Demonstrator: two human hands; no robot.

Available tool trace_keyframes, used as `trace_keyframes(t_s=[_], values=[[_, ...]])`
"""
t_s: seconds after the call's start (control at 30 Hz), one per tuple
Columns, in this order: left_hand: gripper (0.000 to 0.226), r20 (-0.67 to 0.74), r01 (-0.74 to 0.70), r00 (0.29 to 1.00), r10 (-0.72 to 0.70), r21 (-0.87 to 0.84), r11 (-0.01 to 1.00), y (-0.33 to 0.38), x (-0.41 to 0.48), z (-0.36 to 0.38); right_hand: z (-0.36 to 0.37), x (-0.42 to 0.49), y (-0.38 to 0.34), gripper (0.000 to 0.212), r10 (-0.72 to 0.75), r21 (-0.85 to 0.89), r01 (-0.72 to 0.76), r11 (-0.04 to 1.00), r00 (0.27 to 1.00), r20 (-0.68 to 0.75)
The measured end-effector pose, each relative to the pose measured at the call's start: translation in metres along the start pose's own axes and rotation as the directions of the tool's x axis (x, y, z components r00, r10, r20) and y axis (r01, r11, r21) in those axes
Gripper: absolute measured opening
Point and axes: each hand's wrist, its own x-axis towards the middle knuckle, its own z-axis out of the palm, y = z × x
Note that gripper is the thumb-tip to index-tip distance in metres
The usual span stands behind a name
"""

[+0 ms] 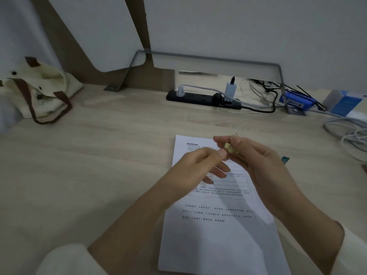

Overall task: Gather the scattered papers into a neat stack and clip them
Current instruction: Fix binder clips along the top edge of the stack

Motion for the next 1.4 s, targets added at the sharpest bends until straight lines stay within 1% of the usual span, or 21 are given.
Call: trace_keyframes(t_s=[0.07, 0.13, 0.27, 0.37, 0.5, 0.6, 0.67, 0.7, 0.73, 0.8, 0.87, 0.97, 1.03, 1.1, 1.23, 1.4], values=[[0.024, -0.036, -0.067, 0.997, 0.064, -0.083, 0.994, 0.001, 0.000, -0.001, 0.008, -0.002, -0.001, 0.027, 0.012, -0.032, -0.011, 0.999, 1.000, 0.025], [0.020, -0.062, -0.128, 0.991, 0.123, -0.091, 0.988, -0.003, 0.001, -0.004, 0.011, -0.002, -0.001, 0.026, 0.021, -0.073, -0.017, 0.997, 0.999, 0.049], [0.022, -0.053, -0.179, 0.982, 0.179, 0.010, 0.984, -0.013, 0.005, -0.011, 0.010, 0.009, -0.004, 0.024, 0.050, -0.131, -0.041, 0.990, 0.996, 0.067], [0.022, -0.050, -0.200, 0.977, 0.205, 0.089, 0.976, -0.018, 0.012, -0.019, 0.005, 0.026, -0.007, 0.029, 0.152, -0.224, -0.124, 0.967, 0.981, 0.116], [0.020, -0.049, -0.179, 0.981, 0.186, 0.125, 0.976, -0.022, 0.024, -0.033, -0.002, 0.053, -0.012, 0.040, 0.281, -0.342, -0.191, 0.920, 0.930, 0.238], [0.019, -0.041, -0.154, 0.986, 0.164, 0.176, 0.972, -0.021, 0.034, -0.041, -0.004, 0.071, -0.012, 0.044, 0.301, -0.359, -0.185, 0.915, 0.905, 0.301], [0.017, -0.040, -0.111, 0.992, 0.123, 0.230, 0.967, -0.022, 0.040, -0.048, -0.004, 0.083, -0.007, 0.045, 0.300, -0.372, -0.174, 0.912, 0.900, 0.316], [0.016, -0.066, -0.084, 0.992, 0.108, 0.290, 0.953, -0.024, 0.044, -0.053, -0.003, 0.089, -0.003, 0.047, 0.306, -0.369, -0.183, 0.911, 0.900, 0.310], [0.014, -0.120, -0.055, 0.987, 0.108, 0.380, 0.924, -0.028, 0.049, -0.060, -0.002, 0.094, 0.002, 0.048, 0.318, -0.358, -0.204, 0.911, 0.900, 0.297], [0.017, -0.250, 0.026, 0.957, 0.149, 0.584, 0.811, -0.038, 0.059, -0.075, 0.000, 0.104, 0.013, 0.045, 0.358, -0.343, -0.260, 0.903, 0.896, 0.263], [0.029, -0.290, 0.096, 0.941, 0.171, 0.718, 0.689, -0.048, 0.071, -0.085, 0.002, 0.112, 0.024, 0.033, 0.399, -0.342, -0.308, 0.888, 0.886, 0.236], [0.053, -0.224, 0.121, 0.968, 0.113, 0.813, 0.570, -0.058, 0.089, -0.092, 0.002, 0.118, 0.039, 0.028, 0.452, -0.334, -0.370, 0.867, 0.866, 0.214], [0.061, -0.177, 0.122, 0.983, 0.049, 0.831, 0.542, -0.060, 0.098, -0.094, 0.001, 0.119, 0.044, 0.027, 0.468, -0.326, -0.390, 0.861, 0.858, 0.210], [0.060, -0.143, 0.132, 0.989, -0.023, 0.827, 0.547, -0.061, 0.105, -0.097, 0.000, 0.120, 0.047, 0.027, 0.469, -0.318, -0.393, 0.863, 0.858, 0.212], [0.046, -0.047, 0.112, 0.990, -0.134, 0.836, 0.537, -0.052, 0.118, -0.100, 0.001, 0.121, 0.051, 0.027, 0.459, -0.317, -0.384, 0.867, 0.863, 0.210], [0.044, 0.032, 0.131, 0.951, -0.308, 0.859, 0.494, -0.038, 0.138, -0.105, 0.001, 0.121, 0.053, 0.024, 0.454, -0.296, -0.386, 0.874, 0.865, 0.213]])
